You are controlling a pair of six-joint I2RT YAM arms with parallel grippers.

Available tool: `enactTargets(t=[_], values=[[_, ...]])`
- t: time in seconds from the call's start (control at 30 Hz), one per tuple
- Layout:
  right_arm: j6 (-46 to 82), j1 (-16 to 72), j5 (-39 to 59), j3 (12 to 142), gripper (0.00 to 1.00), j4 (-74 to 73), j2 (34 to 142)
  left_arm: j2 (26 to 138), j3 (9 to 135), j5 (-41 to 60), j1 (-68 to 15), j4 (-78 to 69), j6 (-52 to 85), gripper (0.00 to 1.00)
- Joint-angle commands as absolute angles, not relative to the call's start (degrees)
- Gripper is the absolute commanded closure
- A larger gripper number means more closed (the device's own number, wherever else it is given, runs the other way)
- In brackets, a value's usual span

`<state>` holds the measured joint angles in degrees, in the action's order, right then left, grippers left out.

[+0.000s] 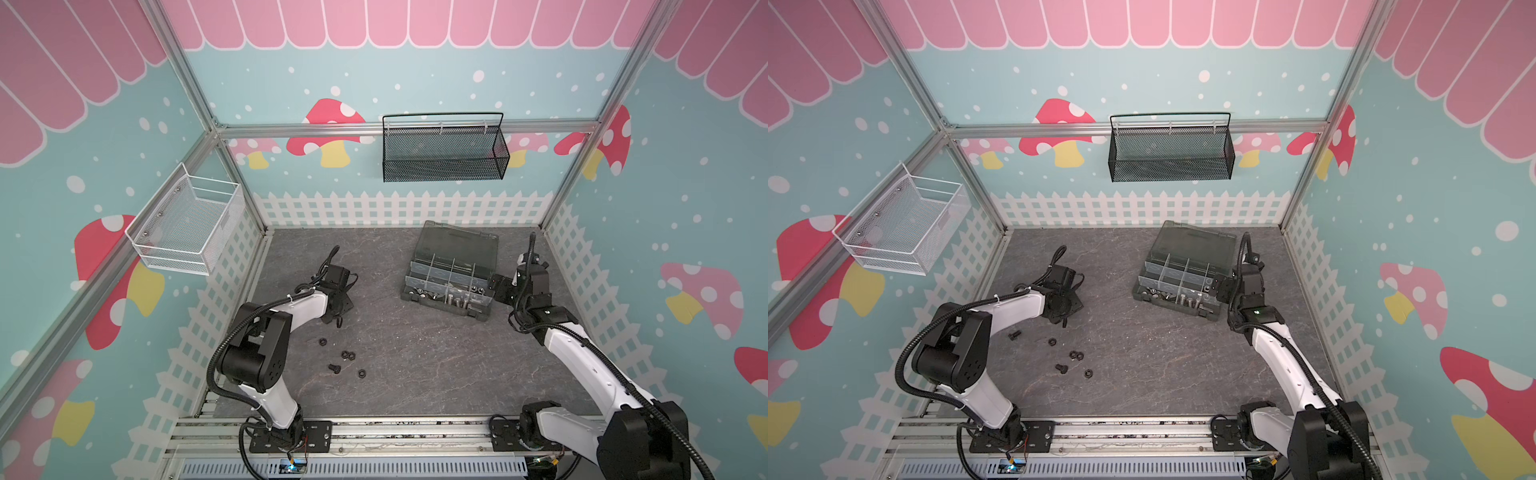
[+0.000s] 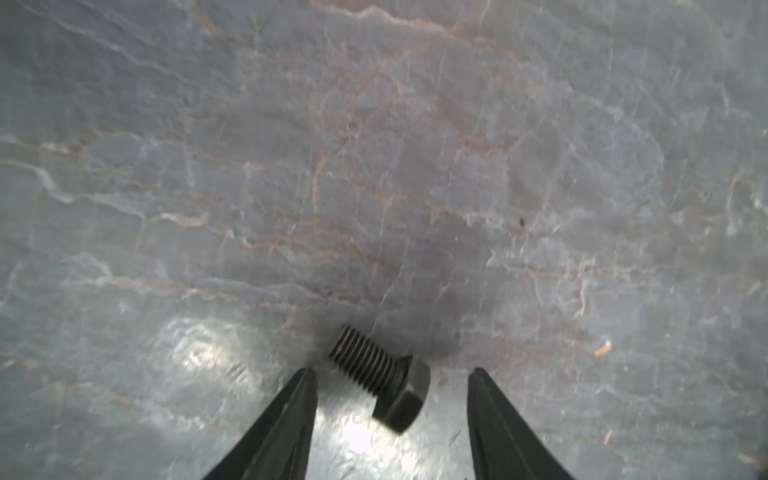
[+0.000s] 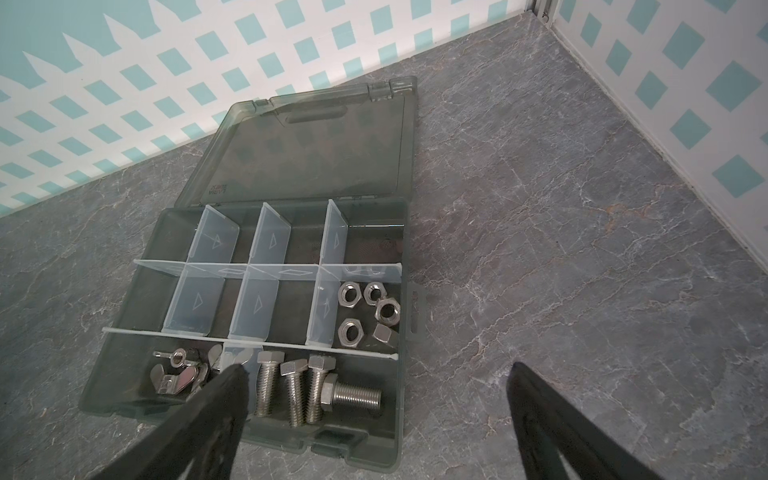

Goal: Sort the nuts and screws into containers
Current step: 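Move the left gripper back to the black bolts on the table, then lower the left gripper and close it on another black hex bolt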

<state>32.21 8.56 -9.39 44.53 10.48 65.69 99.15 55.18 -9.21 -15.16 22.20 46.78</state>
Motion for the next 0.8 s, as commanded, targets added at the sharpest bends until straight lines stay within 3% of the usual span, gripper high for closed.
enactTargets(t=[0.0,0.77], values=[[32.7,8.4,-9.7,46.2,0.02,9.8,66.4,101.2,57.4,-9.3,-14.6,21.4,45.6,0.45],[34.0,8.4,-13.2,46.5,0.02,10.4,64.6,105.6,62.5,-14.9,-17.1,34.9,39.7,0.51]])
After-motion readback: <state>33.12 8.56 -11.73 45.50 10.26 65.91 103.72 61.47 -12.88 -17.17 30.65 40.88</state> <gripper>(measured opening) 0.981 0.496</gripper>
